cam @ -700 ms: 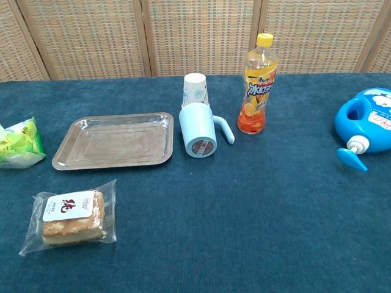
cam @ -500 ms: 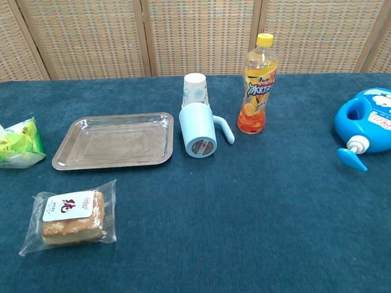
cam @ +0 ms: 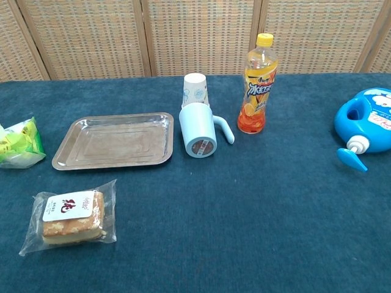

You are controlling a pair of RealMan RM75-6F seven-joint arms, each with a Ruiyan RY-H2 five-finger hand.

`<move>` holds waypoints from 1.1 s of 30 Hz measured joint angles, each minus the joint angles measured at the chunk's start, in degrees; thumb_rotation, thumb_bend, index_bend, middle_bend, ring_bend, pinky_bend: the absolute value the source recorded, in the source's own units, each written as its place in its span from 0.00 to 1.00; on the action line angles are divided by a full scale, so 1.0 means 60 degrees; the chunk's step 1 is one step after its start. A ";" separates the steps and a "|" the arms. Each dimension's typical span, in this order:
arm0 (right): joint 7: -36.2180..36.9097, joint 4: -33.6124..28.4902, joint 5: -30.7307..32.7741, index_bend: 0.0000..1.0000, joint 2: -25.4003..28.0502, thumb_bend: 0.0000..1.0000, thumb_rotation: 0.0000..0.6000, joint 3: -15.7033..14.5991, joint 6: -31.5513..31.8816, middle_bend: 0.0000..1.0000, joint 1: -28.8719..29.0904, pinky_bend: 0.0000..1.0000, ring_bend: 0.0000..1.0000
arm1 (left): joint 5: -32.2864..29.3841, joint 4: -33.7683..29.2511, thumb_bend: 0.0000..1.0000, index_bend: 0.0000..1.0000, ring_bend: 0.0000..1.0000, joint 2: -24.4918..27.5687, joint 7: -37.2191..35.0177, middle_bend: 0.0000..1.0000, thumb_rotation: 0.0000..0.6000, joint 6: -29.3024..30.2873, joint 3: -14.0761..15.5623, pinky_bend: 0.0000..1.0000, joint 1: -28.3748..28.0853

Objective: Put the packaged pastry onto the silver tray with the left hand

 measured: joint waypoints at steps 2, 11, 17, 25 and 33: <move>0.0036 0.0028 0.0018 0.00 -0.0010 0.18 1.00 0.0006 -0.0029 0.00 0.0010 0.00 0.00 | -0.0034 -0.0091 0.23 0.01 0.00 0.0029 0.0045 0.00 1.00 -0.0100 -0.0010 0.00 -0.0052; 0.0271 0.0273 0.0066 0.00 -0.0079 0.18 1.00 0.0024 -0.0154 0.00 0.0063 0.00 0.00 | -0.0192 -0.0415 0.23 0.01 0.00 0.0064 0.0178 0.00 1.00 -0.0520 -0.0033 0.00 -0.0283; 0.0403 0.0369 0.0045 0.00 -0.0093 0.18 1.00 0.0041 -0.0173 0.00 0.0096 0.00 0.00 | -0.0281 -0.0466 0.23 0.01 0.00 -0.0227 0.0065 0.00 1.00 -0.1210 -0.0015 0.00 -0.0644; 0.0798 0.0604 0.0033 0.00 -0.0161 0.18 1.00 0.0069 -0.0161 0.00 0.0112 0.00 0.00 | -0.0421 -0.0774 0.23 0.01 0.00 -0.0747 0.0298 0.00 1.00 -0.1833 0.0138 0.00 -0.1040; 0.1048 0.0719 -0.0117 0.00 -0.0252 0.18 1.00 0.0086 -0.0018 0.00 0.0136 0.00 0.00 | -0.0400 -0.1596 0.23 0.01 0.00 -0.0983 0.0966 0.00 1.00 -0.1923 0.0437 0.00 -0.1137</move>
